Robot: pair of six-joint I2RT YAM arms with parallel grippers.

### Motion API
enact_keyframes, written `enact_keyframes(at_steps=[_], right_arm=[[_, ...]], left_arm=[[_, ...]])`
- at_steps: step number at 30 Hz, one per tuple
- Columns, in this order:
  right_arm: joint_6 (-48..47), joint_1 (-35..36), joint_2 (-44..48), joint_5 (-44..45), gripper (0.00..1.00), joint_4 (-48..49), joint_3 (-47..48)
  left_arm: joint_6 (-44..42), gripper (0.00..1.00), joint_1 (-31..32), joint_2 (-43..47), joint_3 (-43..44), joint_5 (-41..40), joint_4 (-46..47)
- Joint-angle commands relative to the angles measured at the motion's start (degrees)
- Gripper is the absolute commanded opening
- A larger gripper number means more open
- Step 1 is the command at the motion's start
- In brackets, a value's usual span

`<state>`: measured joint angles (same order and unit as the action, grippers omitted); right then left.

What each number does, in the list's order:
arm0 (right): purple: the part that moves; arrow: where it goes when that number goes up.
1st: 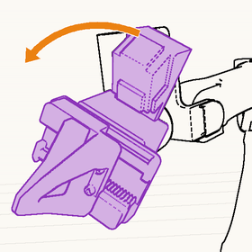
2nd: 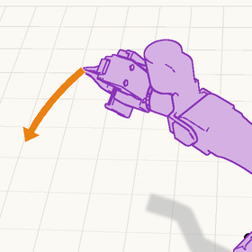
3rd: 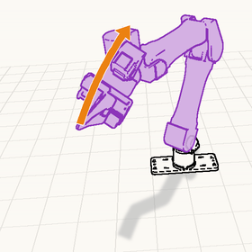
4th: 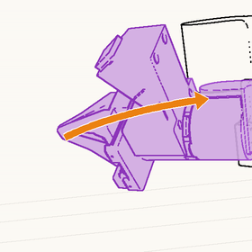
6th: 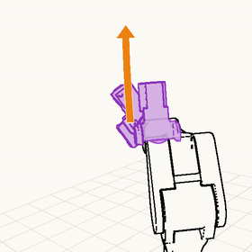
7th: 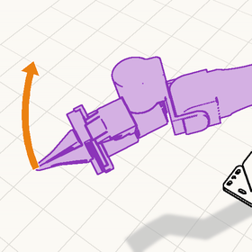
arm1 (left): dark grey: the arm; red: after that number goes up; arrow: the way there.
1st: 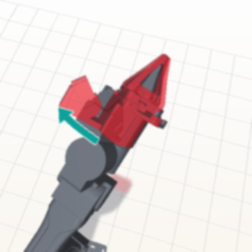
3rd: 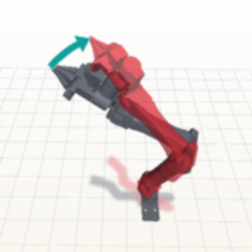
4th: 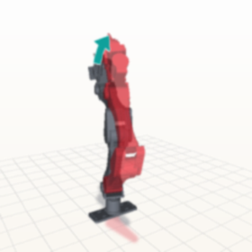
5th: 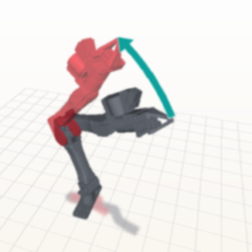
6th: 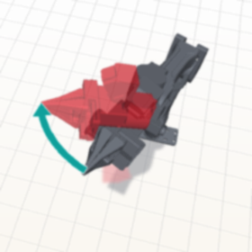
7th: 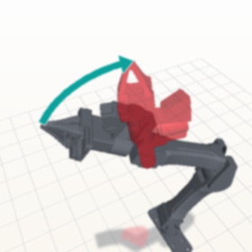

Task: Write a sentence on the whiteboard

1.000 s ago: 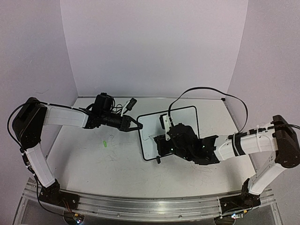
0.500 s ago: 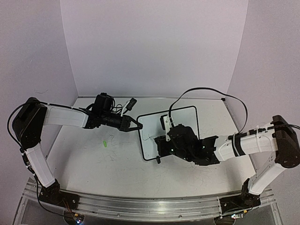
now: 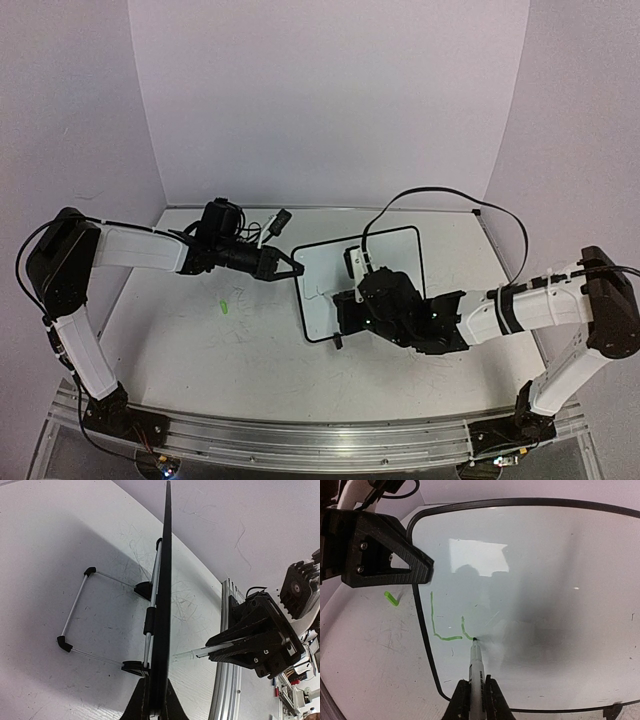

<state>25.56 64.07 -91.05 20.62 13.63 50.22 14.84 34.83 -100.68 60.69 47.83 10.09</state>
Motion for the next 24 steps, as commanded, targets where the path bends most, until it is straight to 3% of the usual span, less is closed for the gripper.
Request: enact_keyframes(at_steps=[1, 24], right_arm=[[-0.35, -0.34, 1.40, 4.86, 0.00, -0.97, 1.70], [-2.44, -0.31, -0.14, 4.17, 0.00, 1.59, 4.09]], left_arm=[[0.81, 0.00, 0.11, 2.21, 0.84, 2.39, -1.03], [0.72, 0.00, 0.14, 2.51, 0.75, 2.67, -1.03]])
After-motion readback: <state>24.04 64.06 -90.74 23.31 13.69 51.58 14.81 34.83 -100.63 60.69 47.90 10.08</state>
